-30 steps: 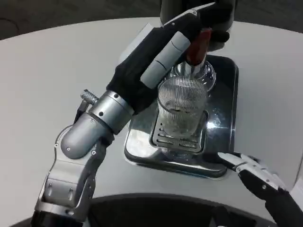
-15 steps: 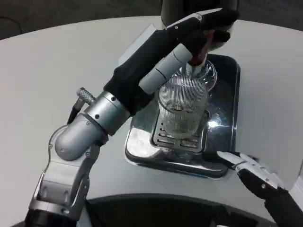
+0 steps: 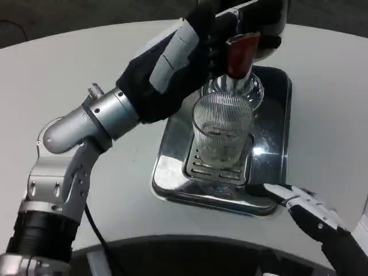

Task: Grasp the cup under the faucet to collect the drink, then remove the cup.

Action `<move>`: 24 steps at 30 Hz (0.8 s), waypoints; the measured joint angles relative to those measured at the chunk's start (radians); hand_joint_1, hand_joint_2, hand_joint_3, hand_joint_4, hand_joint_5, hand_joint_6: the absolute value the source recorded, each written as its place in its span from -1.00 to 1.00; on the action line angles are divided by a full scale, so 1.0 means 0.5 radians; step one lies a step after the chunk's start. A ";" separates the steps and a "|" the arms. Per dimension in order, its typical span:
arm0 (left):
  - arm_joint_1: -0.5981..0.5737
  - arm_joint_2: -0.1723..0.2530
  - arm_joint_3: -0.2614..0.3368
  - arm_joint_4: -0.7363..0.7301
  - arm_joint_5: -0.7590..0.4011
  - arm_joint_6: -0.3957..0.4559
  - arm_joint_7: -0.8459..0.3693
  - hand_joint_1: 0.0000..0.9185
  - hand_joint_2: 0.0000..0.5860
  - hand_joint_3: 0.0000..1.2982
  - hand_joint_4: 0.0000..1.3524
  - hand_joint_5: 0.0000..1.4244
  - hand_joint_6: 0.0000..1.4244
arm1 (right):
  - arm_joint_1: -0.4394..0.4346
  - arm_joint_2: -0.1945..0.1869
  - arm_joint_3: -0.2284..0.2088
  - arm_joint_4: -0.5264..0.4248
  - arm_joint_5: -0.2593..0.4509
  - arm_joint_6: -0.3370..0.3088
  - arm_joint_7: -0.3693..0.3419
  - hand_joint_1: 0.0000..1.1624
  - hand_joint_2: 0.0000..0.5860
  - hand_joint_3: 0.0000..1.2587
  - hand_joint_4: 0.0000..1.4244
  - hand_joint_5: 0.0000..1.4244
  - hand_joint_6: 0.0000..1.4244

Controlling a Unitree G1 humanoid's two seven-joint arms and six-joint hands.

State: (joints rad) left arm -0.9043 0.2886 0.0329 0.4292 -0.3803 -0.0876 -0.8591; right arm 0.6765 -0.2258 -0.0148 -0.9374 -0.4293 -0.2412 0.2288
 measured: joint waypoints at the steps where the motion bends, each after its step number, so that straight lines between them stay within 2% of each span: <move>1: -0.018 0.008 0.009 0.024 -0.011 0.016 -0.029 -1.00 -0.72 -0.78 -0.92 -0.79 -0.89 | 0.000 0.001 0.000 0.000 0.000 0.000 0.000 0.09 0.72 -0.65 -0.77 -0.86 -0.95; 9: -0.088 0.027 0.063 0.115 -0.023 0.081 -0.172 -1.00 -0.72 -0.78 -0.90 -0.79 -0.91 | -0.002 0.005 0.004 0.000 -0.001 0.000 0.000 0.09 0.72 -0.64 -0.77 -0.86 -0.95; 24: -0.103 0.163 0.053 0.028 0.001 0.089 -0.304 -1.00 -0.72 -0.75 -0.87 -0.78 -0.92 | -0.013 0.019 0.008 0.001 -0.005 0.000 0.000 0.09 0.72 -0.64 -0.77 -0.85 -0.95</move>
State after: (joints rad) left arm -0.9557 0.3699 0.0595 0.4434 -0.3799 -0.0430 -1.0110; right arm 0.6700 -0.2161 -0.0106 -0.9371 -0.4317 -0.2411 0.2287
